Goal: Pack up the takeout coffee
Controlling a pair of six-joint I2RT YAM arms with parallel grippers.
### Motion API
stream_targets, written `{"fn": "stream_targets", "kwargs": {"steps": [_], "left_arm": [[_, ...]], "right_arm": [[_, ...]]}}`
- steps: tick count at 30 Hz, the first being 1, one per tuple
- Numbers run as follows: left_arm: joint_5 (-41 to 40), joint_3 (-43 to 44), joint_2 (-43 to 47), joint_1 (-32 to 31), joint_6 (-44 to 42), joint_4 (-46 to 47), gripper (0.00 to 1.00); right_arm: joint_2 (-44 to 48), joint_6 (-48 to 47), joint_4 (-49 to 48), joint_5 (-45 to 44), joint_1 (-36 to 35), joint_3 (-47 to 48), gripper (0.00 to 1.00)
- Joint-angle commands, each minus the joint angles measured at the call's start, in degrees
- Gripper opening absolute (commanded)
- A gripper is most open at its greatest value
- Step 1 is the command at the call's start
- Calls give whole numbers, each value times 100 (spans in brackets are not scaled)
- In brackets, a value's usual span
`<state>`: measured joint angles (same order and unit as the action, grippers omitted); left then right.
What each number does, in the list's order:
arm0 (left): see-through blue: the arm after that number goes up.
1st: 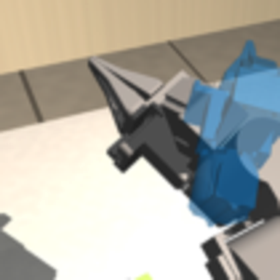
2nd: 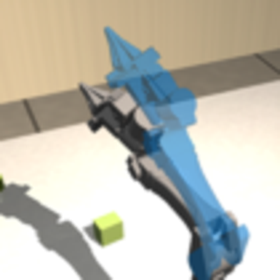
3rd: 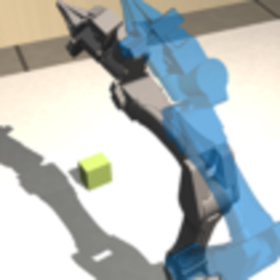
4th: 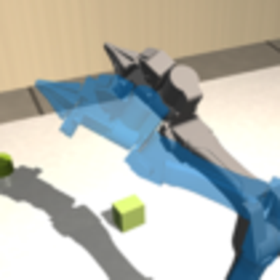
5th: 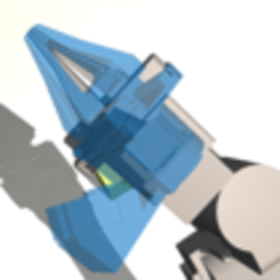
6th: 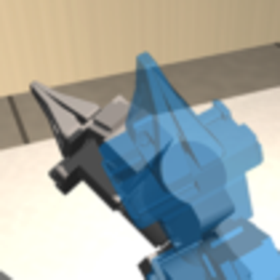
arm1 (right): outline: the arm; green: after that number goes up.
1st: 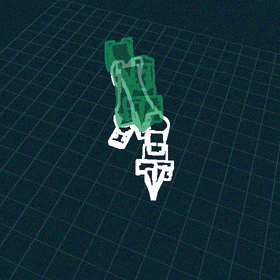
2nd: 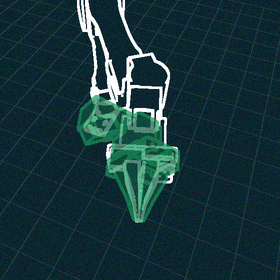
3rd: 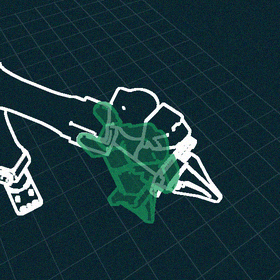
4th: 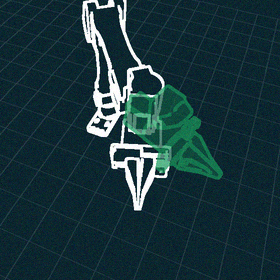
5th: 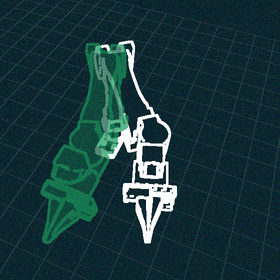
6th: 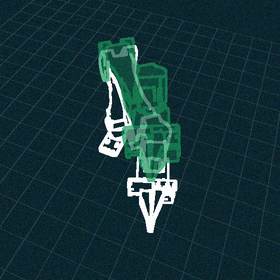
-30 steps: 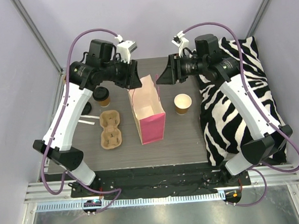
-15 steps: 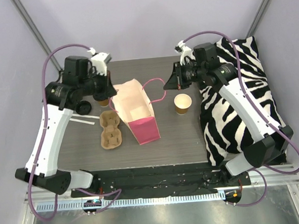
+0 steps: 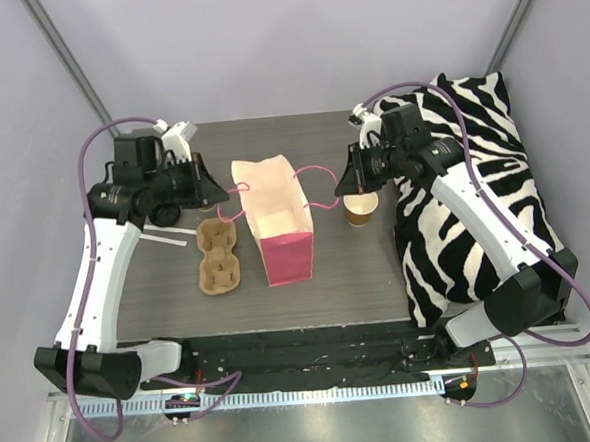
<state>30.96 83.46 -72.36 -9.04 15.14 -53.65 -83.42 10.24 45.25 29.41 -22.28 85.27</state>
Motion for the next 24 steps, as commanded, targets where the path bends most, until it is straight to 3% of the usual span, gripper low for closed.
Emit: {"fn": "stream_targets", "kwargs": {"steps": [1,6,8,14,19,24], "left_arm": [[1445,65,608,7,665,1319,9],[1703,-110,898,51,1271,1822,10],[1337,-356,1117,112,1518,2025,8],[263,-1023,1409,613,2449,1911,6],[340,-1472,1408,921,3135,1717,3],[332,-1806,1461,1282,3197,1402,1]], "right_arm": [[317,-92,-131,-41,40,-46,1],[352,-75,-131,-49,40,-90,1],[379,-83,-122,-67,49,-107,1],[502,-92,-113,-207,66,-222,1],[572,-75,-122,-190,66,-283,1],[590,13,-192,20,66,-353,1]]}}
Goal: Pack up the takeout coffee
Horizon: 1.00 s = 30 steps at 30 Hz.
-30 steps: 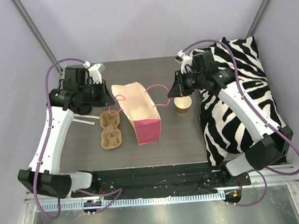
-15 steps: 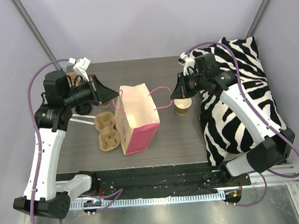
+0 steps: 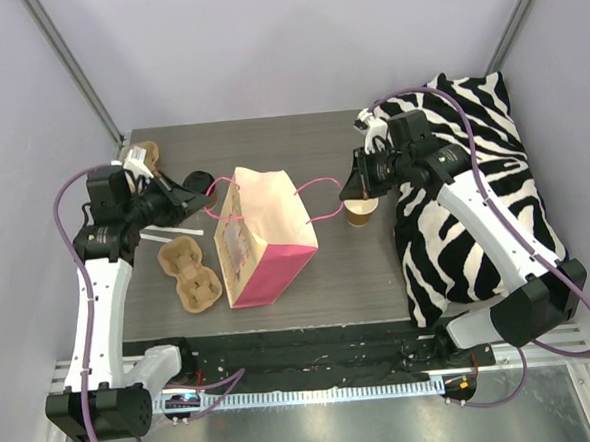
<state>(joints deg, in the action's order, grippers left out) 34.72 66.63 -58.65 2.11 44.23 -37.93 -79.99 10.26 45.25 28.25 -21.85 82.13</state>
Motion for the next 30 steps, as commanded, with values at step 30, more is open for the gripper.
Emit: {"fn": "stream_targets", "kwargs": {"steps": [30], "left_arm": [[123,-1003,-849,-35,-239,-144,0]], "right_arm": [[-764,1602,-2618,1218,-952,-927,1]]}}
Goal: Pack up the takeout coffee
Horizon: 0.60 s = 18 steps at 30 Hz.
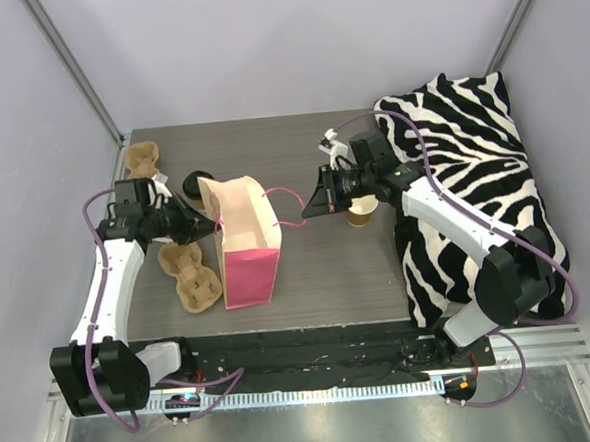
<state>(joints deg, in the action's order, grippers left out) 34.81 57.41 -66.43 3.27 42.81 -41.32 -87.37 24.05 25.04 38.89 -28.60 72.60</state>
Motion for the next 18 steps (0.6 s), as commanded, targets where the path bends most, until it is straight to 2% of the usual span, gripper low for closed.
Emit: {"fn": "stream_targets", "kwargs": {"steps": [1,7,15,18], "left_arm": [[105,-89,-115,-264,-88,229,0],[61,-63,-361,-739,105,712,0],[281,-46,-686,-1319,667,1301,0],[264,60,-774,-1416,633,1337,0]], "right_arm": [[-34,223,-596,154,-321,35,1],[45,117,-491,153,-348,-9,1],[528,-585,370,-13,-313,132,1],[537,-735,572,-66,-225,220,1]]}}
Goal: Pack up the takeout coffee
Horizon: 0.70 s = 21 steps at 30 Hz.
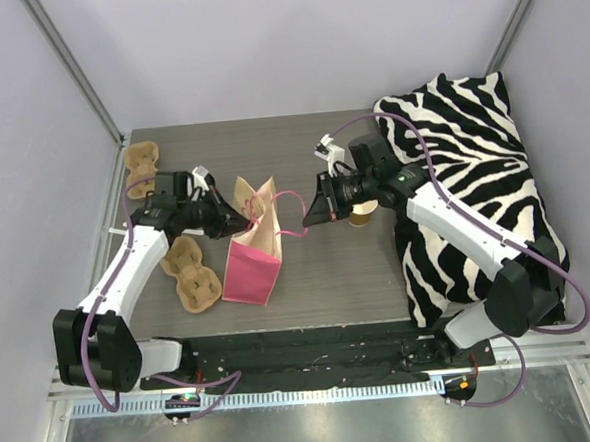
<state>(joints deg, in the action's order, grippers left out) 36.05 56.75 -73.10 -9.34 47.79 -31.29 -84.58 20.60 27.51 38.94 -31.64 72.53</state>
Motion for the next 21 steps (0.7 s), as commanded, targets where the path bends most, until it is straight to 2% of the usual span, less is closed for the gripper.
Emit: {"fn": "stream_targets", "kwargs": {"steps": [1,11,21], "left_arm": [[121,143,-125,-164,117,290,0],[-37,29,-2,-103,-244,-35,0],[42,-138,6,91,-385,-273,0]], "right_arm": [[205,-442,360,-114,96,244,1],[-699,5,-228,88,-105,313,1],[-1122,576,-887,254,-466,481,1]]}}
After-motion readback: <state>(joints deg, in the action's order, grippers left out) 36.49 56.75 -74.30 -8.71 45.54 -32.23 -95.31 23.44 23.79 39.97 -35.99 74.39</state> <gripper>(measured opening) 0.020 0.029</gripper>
